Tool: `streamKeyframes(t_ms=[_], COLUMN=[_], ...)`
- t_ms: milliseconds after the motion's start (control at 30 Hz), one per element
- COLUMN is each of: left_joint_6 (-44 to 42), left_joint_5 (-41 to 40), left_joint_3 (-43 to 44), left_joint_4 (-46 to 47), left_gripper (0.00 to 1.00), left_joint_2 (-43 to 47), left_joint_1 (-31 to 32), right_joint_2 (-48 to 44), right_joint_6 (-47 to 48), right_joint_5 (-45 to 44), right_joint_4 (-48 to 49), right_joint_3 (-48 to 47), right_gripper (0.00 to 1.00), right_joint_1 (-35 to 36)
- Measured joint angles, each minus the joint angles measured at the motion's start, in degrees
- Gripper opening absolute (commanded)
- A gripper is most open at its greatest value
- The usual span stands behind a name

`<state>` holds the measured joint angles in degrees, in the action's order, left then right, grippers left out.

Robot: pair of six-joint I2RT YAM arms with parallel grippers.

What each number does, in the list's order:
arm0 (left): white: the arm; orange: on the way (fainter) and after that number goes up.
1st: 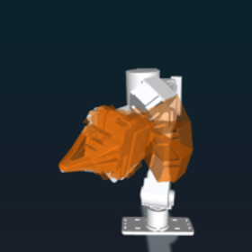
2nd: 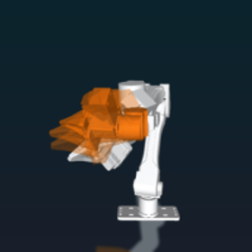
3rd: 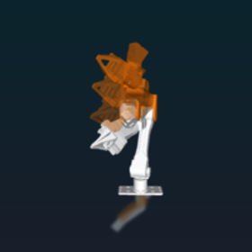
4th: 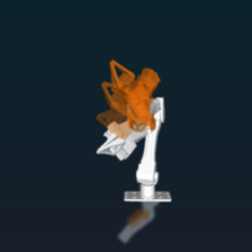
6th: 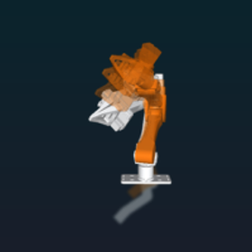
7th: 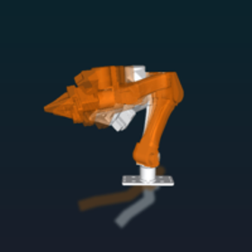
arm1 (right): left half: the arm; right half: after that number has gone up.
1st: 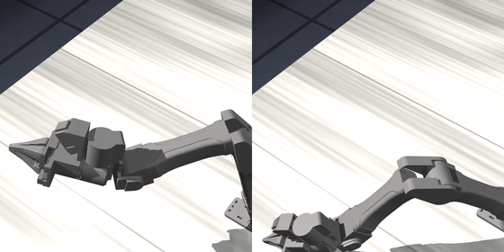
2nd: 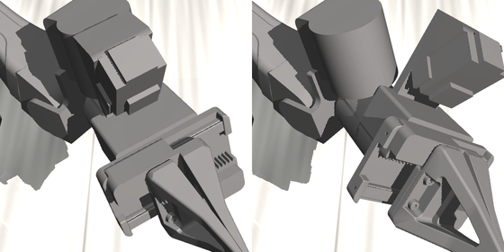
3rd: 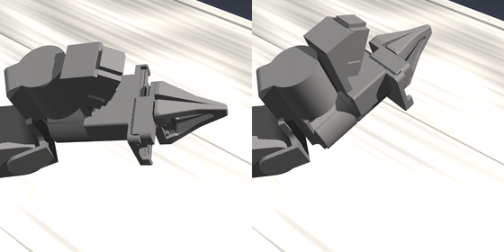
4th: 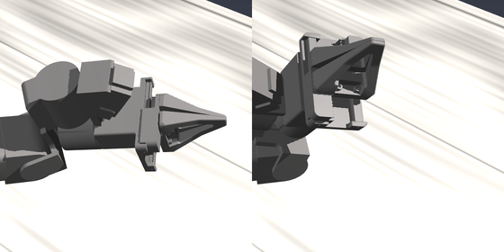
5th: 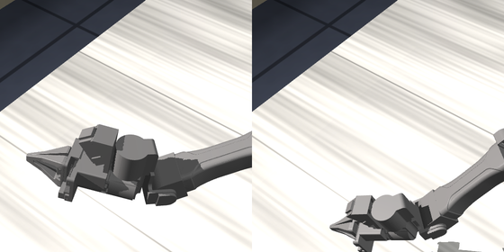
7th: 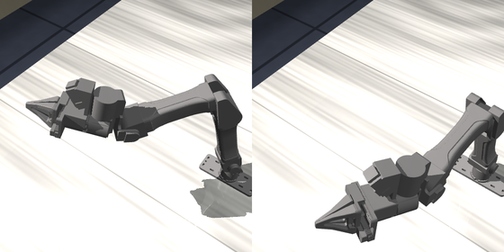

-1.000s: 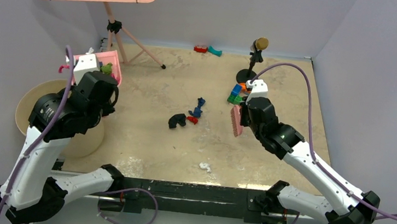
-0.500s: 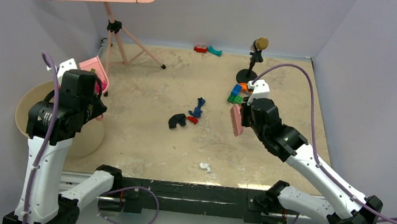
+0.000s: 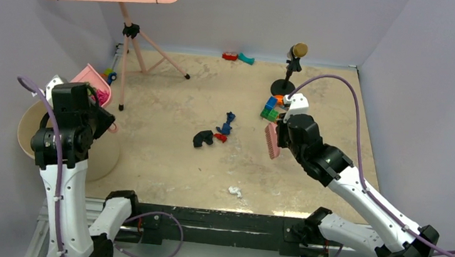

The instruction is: Sweep away the paper scraps from the table

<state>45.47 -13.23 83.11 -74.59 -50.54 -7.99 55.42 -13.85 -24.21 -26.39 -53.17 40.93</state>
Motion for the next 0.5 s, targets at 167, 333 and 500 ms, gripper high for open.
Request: streamKeyframes(t_ms=[167, 333, 500], left_joint_6=[2.23, 3.61, 4.70], left_joint_5=[7.28, 12.37, 18.45], left_joint_3=[-0.90, -1.11, -1.68], left_joint_4=[2.60, 4.46, 5.79], left_gripper=[0.00, 0.00, 0.00], left_joint_2=[0.94, 0.72, 0.31], left_joint_1=[-7.34, -13.27, -19.04], right_joint_2=[0.00, 0.00, 0.04], right_joint_6=[0.00, 0.07, 0.42], right_joint_5=[-0.04, -0.09, -0.15], right_joint_4=[-0.39, -1.81, -2.99], right_joint_3=[0.00, -0.02, -0.28], right_gripper=[0.00, 0.00, 0.00], right_joint_1=[0.00, 0.00, 0.00])
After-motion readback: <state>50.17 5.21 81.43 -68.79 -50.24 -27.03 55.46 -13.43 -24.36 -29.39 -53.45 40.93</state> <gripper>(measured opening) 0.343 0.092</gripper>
